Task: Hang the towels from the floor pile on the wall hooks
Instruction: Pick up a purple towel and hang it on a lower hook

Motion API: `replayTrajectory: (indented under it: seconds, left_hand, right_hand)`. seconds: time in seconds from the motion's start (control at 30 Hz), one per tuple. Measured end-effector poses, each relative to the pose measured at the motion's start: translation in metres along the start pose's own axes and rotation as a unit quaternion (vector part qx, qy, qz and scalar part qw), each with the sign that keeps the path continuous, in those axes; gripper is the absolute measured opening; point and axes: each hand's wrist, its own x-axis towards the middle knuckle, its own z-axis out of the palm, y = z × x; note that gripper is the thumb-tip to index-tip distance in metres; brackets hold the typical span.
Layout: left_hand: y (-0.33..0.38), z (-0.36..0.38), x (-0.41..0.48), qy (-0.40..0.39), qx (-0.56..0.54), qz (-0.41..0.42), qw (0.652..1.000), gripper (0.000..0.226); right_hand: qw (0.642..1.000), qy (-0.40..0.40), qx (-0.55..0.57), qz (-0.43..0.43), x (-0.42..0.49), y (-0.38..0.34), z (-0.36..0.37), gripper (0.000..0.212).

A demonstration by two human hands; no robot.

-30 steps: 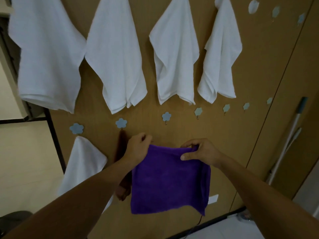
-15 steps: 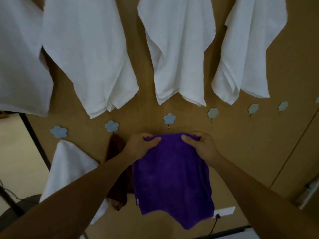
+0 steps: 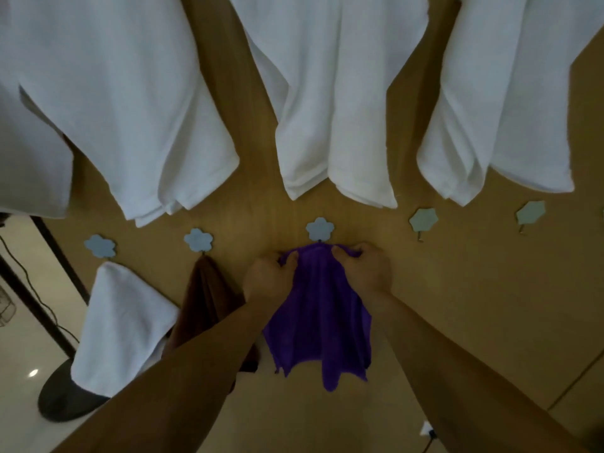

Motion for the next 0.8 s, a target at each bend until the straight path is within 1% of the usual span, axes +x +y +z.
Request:
replayTrajectory:
  seconds: [0.03,0.1,0.13,0.17,0.2,0.23,0.3,0.33,0.4,0.43,0.5,0.53,0.57,0.6,0.63,0.67,0.7,0.73,0.77,0.8]
  left_hand:
    - [-0.005,0.004,-0.001,-0.041,-0.051,-0.04,0.997,0.045]
    - [-0.004,0.011,-0.002,-0.13,-0.16,-0.136,0.969,0.036]
    - [-0.001,0.014,-0.002,-0.164,-0.172,-0.164,0.958,0.029]
    - [0.001,0.018,-0.002,-0.189,-0.148,-0.169,0.956,0.025]
    - [0.003,0.021,-0.003,-0.21,-0.099,-0.159,0.96,0.025]
    - [0.004,0.024,-0.005,-0.219,-0.024,-0.131,0.967,0.028]
    - [0.001,0.029,-0.016,-0.194,0.117,-0.066,0.972,0.038]
    - [-0.002,0.031,-0.022,-0.174,0.162,-0.047,0.97,0.042]
    - [-0.006,0.033,-0.033,-0.131,0.211,-0.04,0.968,0.044]
    - [-0.008,0.032,-0.038,-0.094,0.212,-0.04,0.972,0.044]
    - [-0.007,0.024,-0.042,0.018,0.159,-0.015,0.987,0.042]
    - [-0.005,0.02,-0.042,0.066,0.115,0.018,0.991,0.043]
    - [-0.002,0.016,-0.04,0.09,0.075,0.06,0.991,0.046]
    - [0.001,0.015,-0.038,0.081,0.047,0.105,0.99,0.05]
    - [0.006,0.015,-0.037,0.051,0.036,0.144,0.988,0.055]
    - [0.009,0.018,-0.037,0.015,0.043,0.169,0.985,0.058]
    - [0.009,0.022,-0.037,-0.018,0.052,0.178,0.983,0.06]
    - [0.007,0.029,-0.038,-0.047,0.054,0.169,0.983,0.06]
    - [0.002,0.035,-0.04,-0.08,0.059,0.139,0.985,0.057]
    - [-0.003,0.04,-0.041,-0.117,0.067,0.098,0.986,0.053]
  right_hand:
    - [1.0,-0.007,0.016,0.016,-0.001,0.003,0.0,0.029]
    - [0.998,-0.01,0.054,0.026,-0.005,0.003,0.001,0.032]
    - [0.998,-0.01,0.058,0.025,-0.008,0.001,0.002,0.035]
    - [0.998,-0.014,0.048,0.025,-0.011,0.0,0.004,0.037]
    - [0.999,-0.017,0.022,0.023,-0.015,0.001,0.007,0.039]
    - [1.0,-0.017,-0.013,0.015,-0.018,0.002,0.008,0.04]
    - [0.996,-0.009,-0.089,-0.011,-0.022,0.008,0.009,0.035]
    - [0.992,-0.007,-0.126,-0.024,-0.024,0.012,0.007,0.033]
    - [0.979,-0.003,-0.198,-0.051,-0.024,0.024,0.003,0.03]
    - [0.969,0.006,-0.238,-0.065,-0.025,0.03,0.001,0.029]
    - [0.952,0.056,-0.286,-0.094,-0.027,0.039,-0.002,0.029]
    - [0.949,0.09,-0.278,-0.118,-0.029,0.04,-0.003,0.029]
    - [0.95,0.115,-0.246,-0.151,-0.031,0.038,-0.003,0.029]
    - [0.952,0.123,-0.205,-0.193,-0.034,0.035,-0.002,0.031]
    - [0.951,0.109,-0.169,-0.232,-0.036,0.032,0.0,0.033]
    - [0.952,0.069,-0.153,-0.256,-0.038,0.03,0.003,0.037]
    - [0.953,0.013,-0.16,-0.255,-0.039,0.027,0.007,0.044]
    - [0.955,-0.049,-0.183,-0.23,-0.04,0.027,0.011,0.049]
    - [0.958,-0.112,-0.197,-0.176,-0.039,0.03,0.015,0.051]
    - [0.962,-0.17,-0.188,-0.102,-0.04,0.031,0.018,0.051]
